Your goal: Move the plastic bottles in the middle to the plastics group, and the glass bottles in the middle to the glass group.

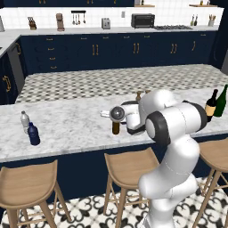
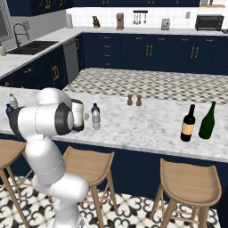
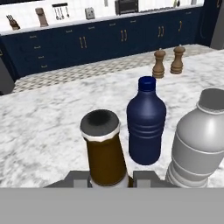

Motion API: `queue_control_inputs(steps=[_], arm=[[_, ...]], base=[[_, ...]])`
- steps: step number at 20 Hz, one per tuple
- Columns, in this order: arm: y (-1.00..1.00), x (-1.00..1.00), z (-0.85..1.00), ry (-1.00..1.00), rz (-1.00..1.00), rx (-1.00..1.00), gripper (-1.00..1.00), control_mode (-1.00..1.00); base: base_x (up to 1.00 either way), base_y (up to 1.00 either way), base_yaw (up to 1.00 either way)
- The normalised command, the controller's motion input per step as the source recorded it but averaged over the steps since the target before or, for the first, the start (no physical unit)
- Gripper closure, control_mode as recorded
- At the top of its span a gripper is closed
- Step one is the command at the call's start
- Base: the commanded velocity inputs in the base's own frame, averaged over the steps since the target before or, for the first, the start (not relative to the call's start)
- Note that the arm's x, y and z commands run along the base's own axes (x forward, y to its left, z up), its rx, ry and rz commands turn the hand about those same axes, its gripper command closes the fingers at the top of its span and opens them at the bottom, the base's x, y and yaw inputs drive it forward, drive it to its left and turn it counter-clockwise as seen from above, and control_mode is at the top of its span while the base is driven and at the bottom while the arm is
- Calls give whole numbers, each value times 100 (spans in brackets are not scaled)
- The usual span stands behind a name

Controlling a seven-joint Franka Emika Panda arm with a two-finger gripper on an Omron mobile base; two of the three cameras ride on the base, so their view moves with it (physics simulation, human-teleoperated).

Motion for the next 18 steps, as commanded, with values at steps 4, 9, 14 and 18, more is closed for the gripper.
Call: queue_control_inputs(steps=[4, 9, 14, 18], arm=[[0, -4, 0, 0, 0, 0, 100, -100], [0, -39, 45, -2, 0, 0, 100, -100], [6, -42, 76, 2, 4, 0, 100, -100], [-30, -26, 81, 6, 2, 0, 100, -100]], base=[[0, 0, 0], [0, 0, 0], [0, 0, 0], [0, 0, 0]])
